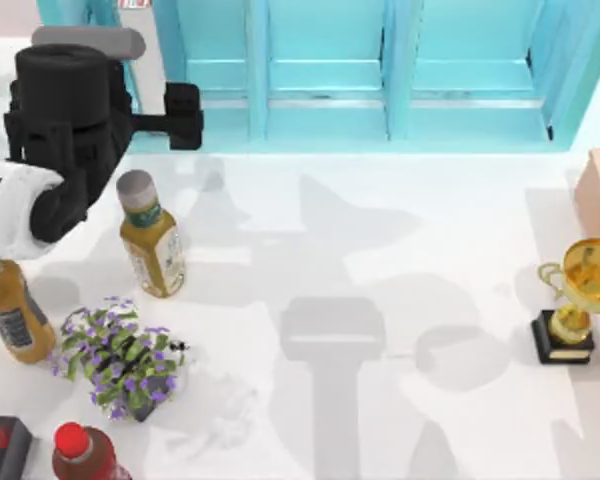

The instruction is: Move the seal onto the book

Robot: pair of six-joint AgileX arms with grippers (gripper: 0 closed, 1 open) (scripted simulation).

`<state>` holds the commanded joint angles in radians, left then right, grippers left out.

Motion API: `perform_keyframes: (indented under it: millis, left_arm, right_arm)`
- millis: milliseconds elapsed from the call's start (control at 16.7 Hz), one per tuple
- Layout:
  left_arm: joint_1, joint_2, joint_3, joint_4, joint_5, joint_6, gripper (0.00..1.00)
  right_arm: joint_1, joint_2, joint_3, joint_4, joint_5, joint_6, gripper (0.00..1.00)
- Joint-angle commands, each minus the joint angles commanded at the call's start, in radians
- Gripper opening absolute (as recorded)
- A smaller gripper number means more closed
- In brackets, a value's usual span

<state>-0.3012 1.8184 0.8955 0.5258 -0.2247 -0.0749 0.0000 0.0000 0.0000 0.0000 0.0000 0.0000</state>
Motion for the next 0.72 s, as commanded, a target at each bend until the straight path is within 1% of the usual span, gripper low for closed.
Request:
perform_keyframes:
  millis: [120, 480, 720]
  left_arm:
    - [-0.008, 0.036, 0.016, 0.012, -0.005, -0.007, 1.00]
    - [-0.004, 0.037, 0.015, 0.010, -0.004, -0.006, 1.00]
    - [-0.003, 0.107, 0.118, -0.019, 0.000, -0.005, 1.00]
  right_arm:
    - [0.000, 0.000, 0.000, 0.000, 0.000, 0.000, 1.00]
    - [0.000, 0.000, 0.000, 0.000, 0.000, 0.000, 1.00]
    - [0.000, 0.000, 0.000, 0.000, 0.000, 0.000, 1.00]
